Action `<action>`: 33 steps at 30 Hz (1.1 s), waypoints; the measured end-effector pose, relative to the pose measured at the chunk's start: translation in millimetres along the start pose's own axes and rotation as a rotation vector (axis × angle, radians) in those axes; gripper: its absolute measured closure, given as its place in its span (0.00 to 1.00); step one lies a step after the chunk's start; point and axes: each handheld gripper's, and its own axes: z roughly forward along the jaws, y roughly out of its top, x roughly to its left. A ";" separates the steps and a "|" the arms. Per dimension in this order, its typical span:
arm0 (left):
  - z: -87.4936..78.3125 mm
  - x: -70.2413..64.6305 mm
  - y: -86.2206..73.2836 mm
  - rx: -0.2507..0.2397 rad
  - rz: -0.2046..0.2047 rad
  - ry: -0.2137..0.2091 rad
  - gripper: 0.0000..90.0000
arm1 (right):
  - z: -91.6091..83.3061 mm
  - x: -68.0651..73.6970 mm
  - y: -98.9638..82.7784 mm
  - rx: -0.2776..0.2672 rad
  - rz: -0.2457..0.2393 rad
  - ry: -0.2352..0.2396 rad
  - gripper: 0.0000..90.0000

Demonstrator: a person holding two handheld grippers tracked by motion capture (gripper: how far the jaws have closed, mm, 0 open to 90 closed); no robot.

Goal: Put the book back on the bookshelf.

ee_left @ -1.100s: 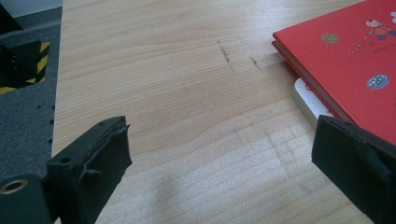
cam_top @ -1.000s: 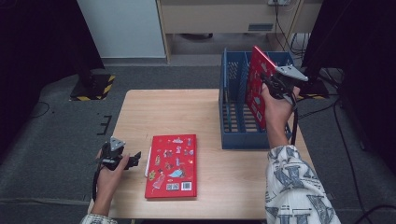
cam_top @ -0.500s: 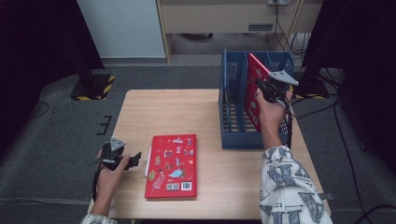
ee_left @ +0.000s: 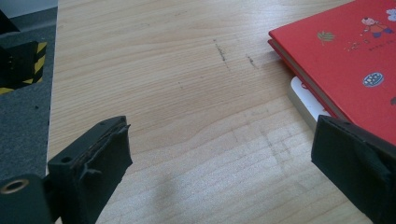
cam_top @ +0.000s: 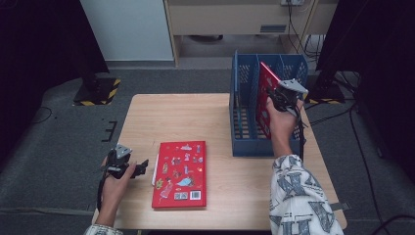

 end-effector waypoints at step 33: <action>-1.6 0.6 1.6 -0.004 0.002 0.009 0.04 | -29.2 10.9 -20.2 0.086 -0.032 0.012 0.86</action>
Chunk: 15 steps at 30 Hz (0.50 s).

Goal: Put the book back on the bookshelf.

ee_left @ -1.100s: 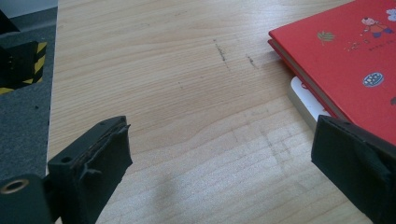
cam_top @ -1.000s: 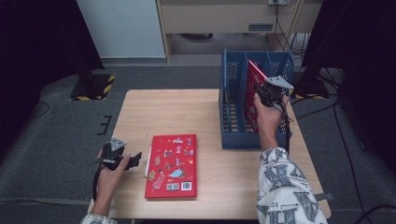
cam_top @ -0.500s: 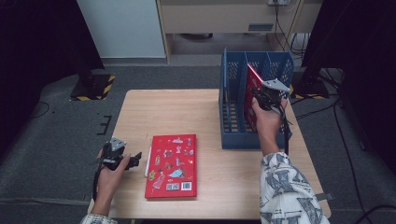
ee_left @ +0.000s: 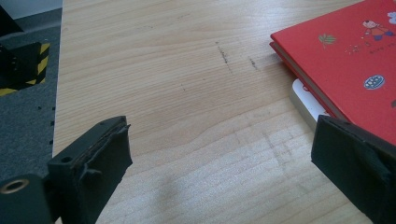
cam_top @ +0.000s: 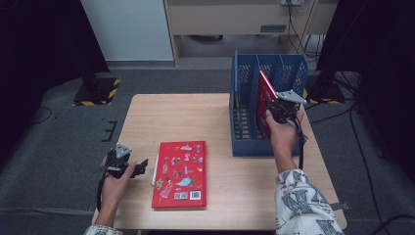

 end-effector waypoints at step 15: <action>-0.6 -0.3 0.4 -0.002 0.000 -0.002 0.04 | -5.8 -0.4 7.6 -0.017 -0.009 0.009 0.84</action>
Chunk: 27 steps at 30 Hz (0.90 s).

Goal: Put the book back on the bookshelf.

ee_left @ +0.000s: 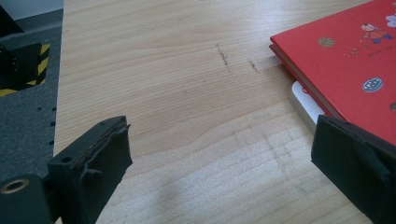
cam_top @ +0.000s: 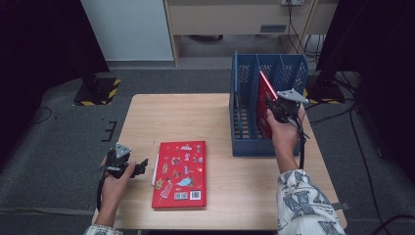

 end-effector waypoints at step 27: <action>0.8 -1.2 0.3 -0.001 0.004 -0.011 0.05 | 15.3 6.2 22.5 -0.058 -0.047 -0.094 0.88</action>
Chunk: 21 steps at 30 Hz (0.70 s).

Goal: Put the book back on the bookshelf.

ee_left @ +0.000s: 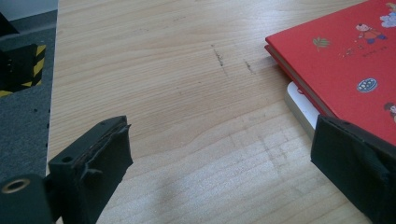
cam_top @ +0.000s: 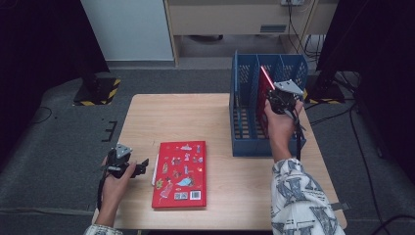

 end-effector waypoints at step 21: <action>-0.5 -0.7 0.6 -0.004 -0.002 -0.002 0.04 | 12.4 6.5 -6.4 0.002 -0.024 -0.015 0.87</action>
